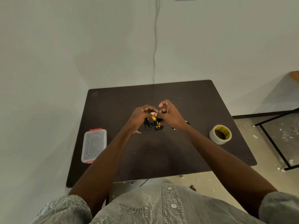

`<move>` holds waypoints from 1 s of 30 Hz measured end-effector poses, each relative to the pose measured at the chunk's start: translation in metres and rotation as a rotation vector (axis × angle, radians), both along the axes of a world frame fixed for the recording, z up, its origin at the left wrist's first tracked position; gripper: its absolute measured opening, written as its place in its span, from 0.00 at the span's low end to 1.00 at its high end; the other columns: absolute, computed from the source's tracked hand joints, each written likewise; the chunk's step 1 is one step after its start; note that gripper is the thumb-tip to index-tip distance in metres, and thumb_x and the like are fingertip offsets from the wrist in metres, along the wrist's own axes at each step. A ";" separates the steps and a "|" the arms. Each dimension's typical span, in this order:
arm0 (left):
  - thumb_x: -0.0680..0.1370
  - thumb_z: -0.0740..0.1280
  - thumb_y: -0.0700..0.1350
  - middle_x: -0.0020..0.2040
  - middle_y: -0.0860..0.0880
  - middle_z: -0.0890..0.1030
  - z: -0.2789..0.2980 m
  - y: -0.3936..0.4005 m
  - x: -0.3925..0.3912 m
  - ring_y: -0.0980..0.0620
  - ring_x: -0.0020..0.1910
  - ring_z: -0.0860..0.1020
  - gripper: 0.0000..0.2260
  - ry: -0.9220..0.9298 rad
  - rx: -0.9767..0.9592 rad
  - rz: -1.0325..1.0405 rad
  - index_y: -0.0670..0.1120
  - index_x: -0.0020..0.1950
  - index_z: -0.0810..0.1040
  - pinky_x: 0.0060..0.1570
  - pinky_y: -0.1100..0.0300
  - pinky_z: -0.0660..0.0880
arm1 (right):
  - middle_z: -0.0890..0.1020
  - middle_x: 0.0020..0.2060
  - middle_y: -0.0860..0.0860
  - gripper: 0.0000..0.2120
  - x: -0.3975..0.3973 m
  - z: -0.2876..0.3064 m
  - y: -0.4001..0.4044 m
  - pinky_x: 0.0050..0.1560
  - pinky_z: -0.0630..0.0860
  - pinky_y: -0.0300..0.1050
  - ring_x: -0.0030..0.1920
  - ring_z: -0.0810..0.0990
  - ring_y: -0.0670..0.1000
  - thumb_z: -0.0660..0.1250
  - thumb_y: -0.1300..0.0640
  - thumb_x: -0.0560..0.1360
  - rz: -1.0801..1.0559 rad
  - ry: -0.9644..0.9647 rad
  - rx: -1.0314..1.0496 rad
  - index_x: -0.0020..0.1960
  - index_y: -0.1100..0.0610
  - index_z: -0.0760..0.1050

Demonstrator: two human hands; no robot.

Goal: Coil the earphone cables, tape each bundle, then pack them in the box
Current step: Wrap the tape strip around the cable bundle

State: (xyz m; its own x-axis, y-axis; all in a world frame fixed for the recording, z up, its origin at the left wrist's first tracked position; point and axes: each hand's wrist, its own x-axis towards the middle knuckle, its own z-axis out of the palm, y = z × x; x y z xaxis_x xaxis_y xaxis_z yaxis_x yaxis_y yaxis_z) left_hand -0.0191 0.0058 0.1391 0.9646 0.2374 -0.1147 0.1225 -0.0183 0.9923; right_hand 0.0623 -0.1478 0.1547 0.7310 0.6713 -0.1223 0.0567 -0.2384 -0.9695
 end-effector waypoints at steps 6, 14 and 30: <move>0.79 0.64 0.43 0.45 0.46 0.84 -0.012 0.009 -0.003 0.48 0.46 0.80 0.09 0.155 -0.170 0.043 0.43 0.49 0.83 0.54 0.51 0.73 | 0.80 0.31 0.46 0.15 0.001 -0.019 0.000 0.40 0.79 0.51 0.31 0.78 0.46 0.70 0.61 0.75 0.078 -0.170 -0.158 0.53 0.53 0.65; 0.73 0.71 0.38 0.38 0.46 0.83 -0.021 0.012 0.000 0.51 0.40 0.80 0.01 0.289 -0.082 0.080 0.42 0.43 0.82 0.46 0.57 0.75 | 0.83 0.39 0.55 0.17 0.002 -0.028 0.010 0.39 0.75 0.47 0.36 0.79 0.55 0.71 0.61 0.74 0.154 -0.302 -0.232 0.55 0.58 0.64; 0.80 0.64 0.48 0.38 0.46 0.80 -0.096 0.035 -0.014 0.53 0.35 0.77 0.09 0.617 -0.013 0.354 0.43 0.52 0.76 0.36 0.61 0.74 | 0.78 0.39 0.50 0.10 -0.007 -0.137 0.030 0.46 0.78 0.51 0.41 0.78 0.51 0.72 0.66 0.70 -0.081 0.081 -0.434 0.43 0.55 0.73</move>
State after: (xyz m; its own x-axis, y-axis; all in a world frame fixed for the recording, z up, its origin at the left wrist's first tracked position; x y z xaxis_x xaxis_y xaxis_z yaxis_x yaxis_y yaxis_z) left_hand -0.0332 0.0405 0.0433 0.5879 0.5193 -0.6203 0.6586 0.1380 0.7398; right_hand 0.0554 -0.1176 0.0178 0.7553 0.4863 -0.4393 -0.0511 -0.6246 -0.7793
